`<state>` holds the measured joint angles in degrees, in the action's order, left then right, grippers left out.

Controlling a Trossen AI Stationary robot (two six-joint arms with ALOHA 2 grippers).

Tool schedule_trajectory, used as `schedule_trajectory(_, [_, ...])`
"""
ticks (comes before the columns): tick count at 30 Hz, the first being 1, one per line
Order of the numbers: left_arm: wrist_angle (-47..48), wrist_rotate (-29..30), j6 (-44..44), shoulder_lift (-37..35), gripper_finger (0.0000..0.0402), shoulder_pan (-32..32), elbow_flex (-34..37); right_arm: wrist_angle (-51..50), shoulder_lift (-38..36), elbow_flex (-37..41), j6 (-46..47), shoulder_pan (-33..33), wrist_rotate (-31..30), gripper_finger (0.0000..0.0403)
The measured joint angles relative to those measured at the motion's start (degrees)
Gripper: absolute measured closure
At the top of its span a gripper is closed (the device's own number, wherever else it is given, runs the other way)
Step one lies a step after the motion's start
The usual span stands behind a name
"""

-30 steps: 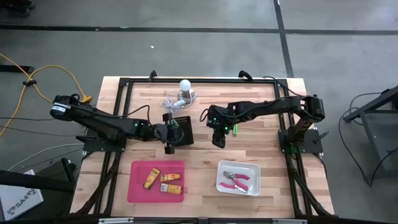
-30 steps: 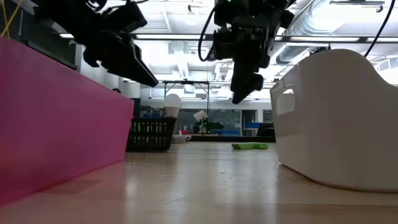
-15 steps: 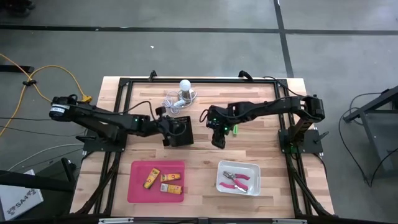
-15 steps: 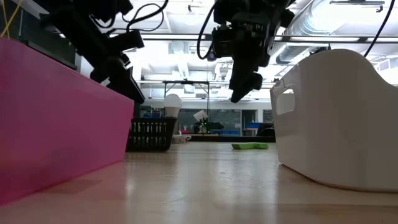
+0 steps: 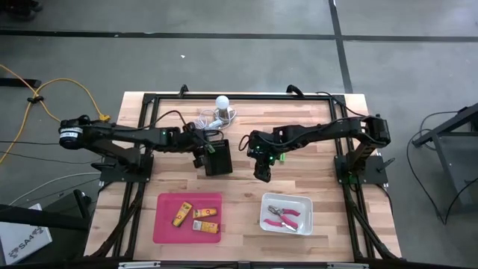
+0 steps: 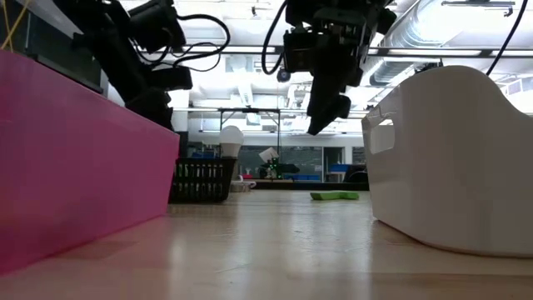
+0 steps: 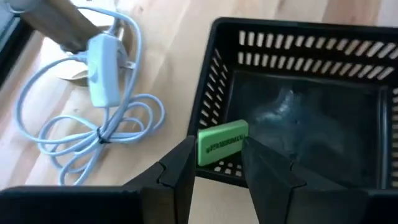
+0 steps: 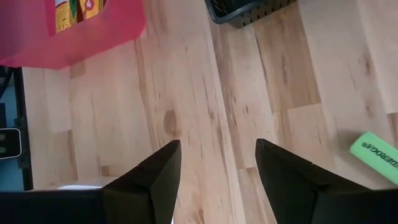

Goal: Pick & Place School Supplies
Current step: Put the green eraser into the black bin

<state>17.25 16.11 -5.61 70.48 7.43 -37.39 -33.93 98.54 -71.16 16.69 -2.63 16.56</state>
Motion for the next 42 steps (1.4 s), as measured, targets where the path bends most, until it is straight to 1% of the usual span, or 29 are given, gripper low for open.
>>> schedule_trajectory(2, [0.39,-2.54,1.09,0.00,0.0277,0.88,0.00,0.00,0.00,0.00,-0.02,0.04,0.00,0.0206])
schedule_trajectory(4, [0.54,-3.87,1.97,0.00,0.0277,1.47,0.00,0.16,0.00,0.00,-0.02,0.04,0.07,0.0206])
schedule_trajectory(14, [0.83,-5.95,8.77,0.00,0.0277,3.66,0.00,0.17,0.00,0.00,-0.02,0.25,0.07,0.0206])
schedule_trajectory(24, [0.80,-9.04,9.73,0.00,0.0277,5.96,0.00,0.33,0.00,0.00,-0.46,1.41,0.07,0.0206])
schedule_trajectory(28, [0.75,-12.90,9.96,0.00,0.0277,7.28,0.00,0.33,0.00,0.00,-0.50,1.89,0.04,0.0206])
schedule_trajectory(35, [0.51,-13.07,10.14,0.06,0.0277,8.69,0.00,0.35,0.00,0.00,-0.68,2.30,0.07,0.0206])
schedule_trajectory(39, [0.39,-15.45,10.18,1.15,0.0277,9.11,0.02,0.35,0.00,0.00,-0.65,2.27,0.05,0.0206])
schedule_trajectory(42, [0.31,-15.83,10.32,2.26,0.0277,9.23,0.02,0.41,0.00,0.00,-0.61,2.27,0.07,0.0206])
